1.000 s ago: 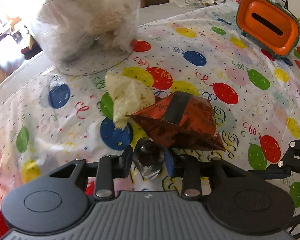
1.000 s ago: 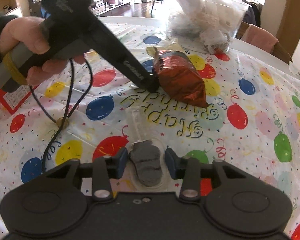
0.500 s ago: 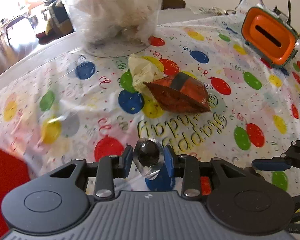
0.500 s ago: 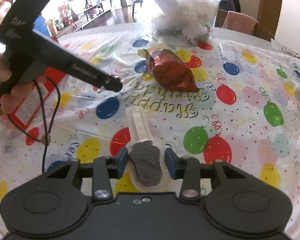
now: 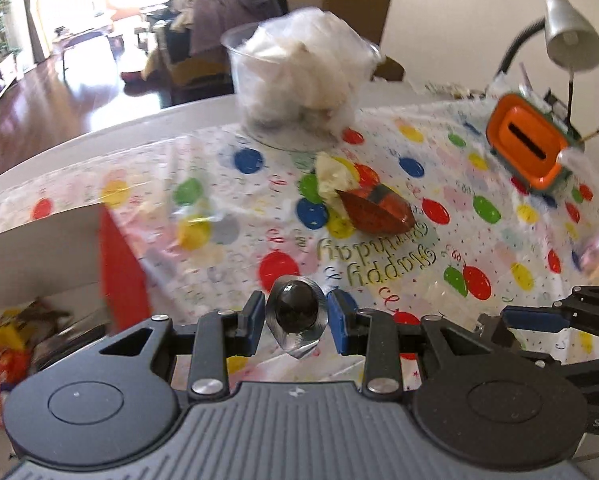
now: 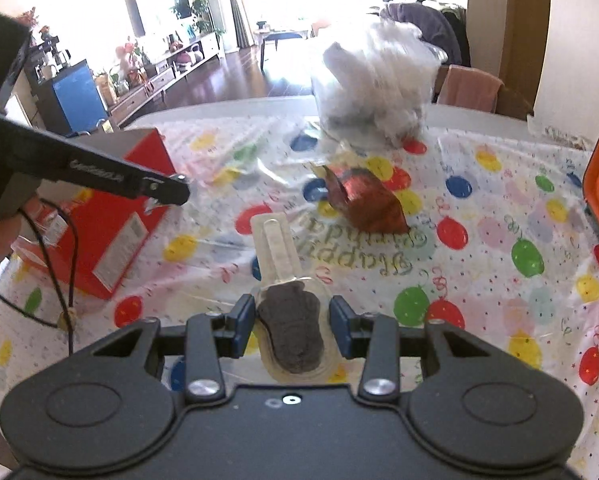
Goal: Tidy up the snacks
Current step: 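Carry the dark candy and clear packet over the cardboard box with both tools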
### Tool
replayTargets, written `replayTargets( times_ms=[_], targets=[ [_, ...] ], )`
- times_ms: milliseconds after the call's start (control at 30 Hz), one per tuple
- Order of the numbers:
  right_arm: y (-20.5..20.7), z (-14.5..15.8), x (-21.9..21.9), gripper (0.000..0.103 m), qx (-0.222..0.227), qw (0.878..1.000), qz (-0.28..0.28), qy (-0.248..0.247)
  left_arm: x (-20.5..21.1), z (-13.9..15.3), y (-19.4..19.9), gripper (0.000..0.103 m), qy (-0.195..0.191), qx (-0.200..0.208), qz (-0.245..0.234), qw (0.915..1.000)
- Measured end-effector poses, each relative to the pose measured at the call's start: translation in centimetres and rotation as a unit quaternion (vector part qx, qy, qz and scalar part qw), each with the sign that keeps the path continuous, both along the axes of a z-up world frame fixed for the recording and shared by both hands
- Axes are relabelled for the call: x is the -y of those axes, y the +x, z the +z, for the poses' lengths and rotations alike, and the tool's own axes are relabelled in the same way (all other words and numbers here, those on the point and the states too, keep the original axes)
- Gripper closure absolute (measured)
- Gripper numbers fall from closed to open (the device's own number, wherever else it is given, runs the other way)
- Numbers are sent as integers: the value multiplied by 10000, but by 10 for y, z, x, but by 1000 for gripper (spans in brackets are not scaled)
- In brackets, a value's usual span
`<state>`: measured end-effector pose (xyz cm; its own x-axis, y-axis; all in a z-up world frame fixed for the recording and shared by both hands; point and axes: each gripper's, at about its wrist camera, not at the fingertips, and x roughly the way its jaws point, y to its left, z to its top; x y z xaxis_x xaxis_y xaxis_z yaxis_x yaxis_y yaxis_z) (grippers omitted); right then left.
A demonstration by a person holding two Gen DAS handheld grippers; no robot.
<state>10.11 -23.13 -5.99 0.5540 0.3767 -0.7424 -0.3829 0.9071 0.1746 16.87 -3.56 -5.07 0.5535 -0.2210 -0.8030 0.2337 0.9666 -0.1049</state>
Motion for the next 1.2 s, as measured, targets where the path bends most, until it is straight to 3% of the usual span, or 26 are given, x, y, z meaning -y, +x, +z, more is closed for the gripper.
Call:
replayTargets(
  times_ms=[233,600,900,1200],
  targets=[
    [-11,27,-34,63,252,9996,114,14,-50,21,-29,70,-232,-32,377,9990],
    [-16,51,-110,63,519,9977,429,46,-132,41,-61,70,-230,183,921,9953],
    [-4,53,-176,63,491,9963,694,110,-197,45,-74,70,-115,270,1303,9910],
    [16,41,-237,63,335,9957,862,19,-257,27,-71,70,114,47,1599,9870]
  ],
)
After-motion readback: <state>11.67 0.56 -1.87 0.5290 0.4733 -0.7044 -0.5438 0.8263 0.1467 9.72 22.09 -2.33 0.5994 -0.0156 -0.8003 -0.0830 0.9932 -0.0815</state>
